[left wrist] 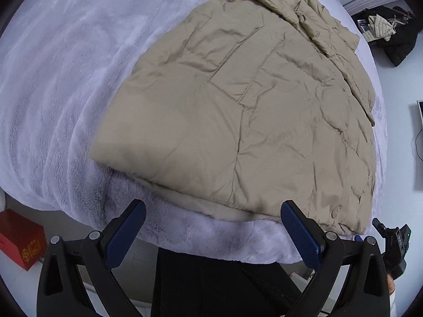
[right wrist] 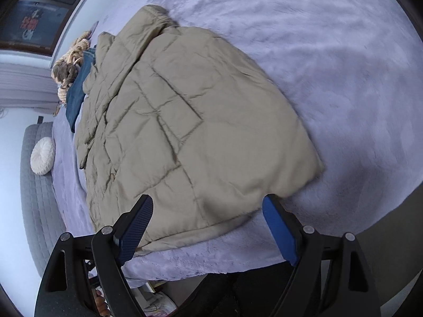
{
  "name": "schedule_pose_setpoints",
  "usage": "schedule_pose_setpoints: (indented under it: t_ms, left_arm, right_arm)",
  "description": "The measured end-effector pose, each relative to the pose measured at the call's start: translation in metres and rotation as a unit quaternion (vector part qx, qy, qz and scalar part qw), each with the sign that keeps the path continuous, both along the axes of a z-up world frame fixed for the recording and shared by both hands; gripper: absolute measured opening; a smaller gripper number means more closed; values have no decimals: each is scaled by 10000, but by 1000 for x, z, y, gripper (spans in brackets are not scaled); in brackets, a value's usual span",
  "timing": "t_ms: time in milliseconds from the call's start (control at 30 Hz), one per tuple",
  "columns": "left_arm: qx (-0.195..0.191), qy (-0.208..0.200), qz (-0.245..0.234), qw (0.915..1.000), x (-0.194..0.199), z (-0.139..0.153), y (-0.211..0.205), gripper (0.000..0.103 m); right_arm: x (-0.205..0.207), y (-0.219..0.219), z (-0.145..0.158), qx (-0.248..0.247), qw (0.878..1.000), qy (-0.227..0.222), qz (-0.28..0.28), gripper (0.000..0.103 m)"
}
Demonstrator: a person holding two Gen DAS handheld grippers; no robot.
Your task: Fold large clothes
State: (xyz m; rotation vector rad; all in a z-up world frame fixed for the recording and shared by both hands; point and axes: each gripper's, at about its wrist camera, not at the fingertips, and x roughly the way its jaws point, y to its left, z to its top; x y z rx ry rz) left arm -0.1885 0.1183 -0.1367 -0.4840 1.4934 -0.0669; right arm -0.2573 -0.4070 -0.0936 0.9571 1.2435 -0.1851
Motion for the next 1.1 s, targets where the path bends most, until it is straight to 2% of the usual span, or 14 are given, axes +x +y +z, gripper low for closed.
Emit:
schedule_pose_setpoints:
  t_ms: [133, 233, 433, 600, 667, 700, 733, 767, 800, 833, 900, 967, 1033, 1100]
  left_arm:
    - [-307, 196, 53, 9993, -5, -14, 3, 102]
    - [-392, 192, 94, 9990, 3, -20, -1, 102]
    - [-772, -223, 390, 9960, 20, -12, -2, 102]
    - [-934, -412, 434, 9938, 38, -8, -11, 101]
    - [-976, -476, 413, 9932, 44, -6, -15, 80]
    - [-942, -483, 378, 9937, 46, -6, -15, 75]
    - [-895, -505, 337, 9941, 48, -5, -15, 64]
    - [-869, -540, 278, 9944, 50, -4, -14, 44]
    - [-819, -588, 189, 9947, 52, -2, -15, 32]
    - [-729, -633, 104, 9953, 52, 0, -11, 14]
    - [-739, -756, 100, 9943, 54, 8, -6, 14]
    - [-772, -916, 115, 9927, 54, 20, 4, 13]
    - [-737, -1089, 116, 9912, 60, 35, 5, 13]
    - [-734, -1271, 126, 9891, 69, 52, 6, 13]
  right_arm:
    - [-15, -5, -25, 331, 9983, 273, -386, 87]
    - [-12, 0, -37, 528, 9970, 270, -491, 87]
    - [9, 12, -46, 1282, 9879, -273, -823, 87]
    - [18, 16, -37, 1725, 9763, -785, -1043, 88]
    - [23, 19, -29, 1731, 9761, -925, -935, 88]
    - [25, 19, -27, 1700, 9773, -929, -857, 88]
    - [27, 20, -24, 1653, 9791, -891, -783, 88]
    - [28, 21, -24, 1604, 9808, -821, -742, 88]
    - [27, 18, -24, 1594, 9815, -768, -733, 88]
    - [28, 17, -25, 1597, 9818, -718, -740, 88]
    - [30, 17, -27, 1596, 9823, -636, -743, 86]
    - [29, 15, -28, 1631, 9819, -586, -759, 66]
    - [34, 12, -29, 1608, 9835, -460, -686, 9]
    - [42, 8, -25, 1467, 9868, -394, -565, 9]
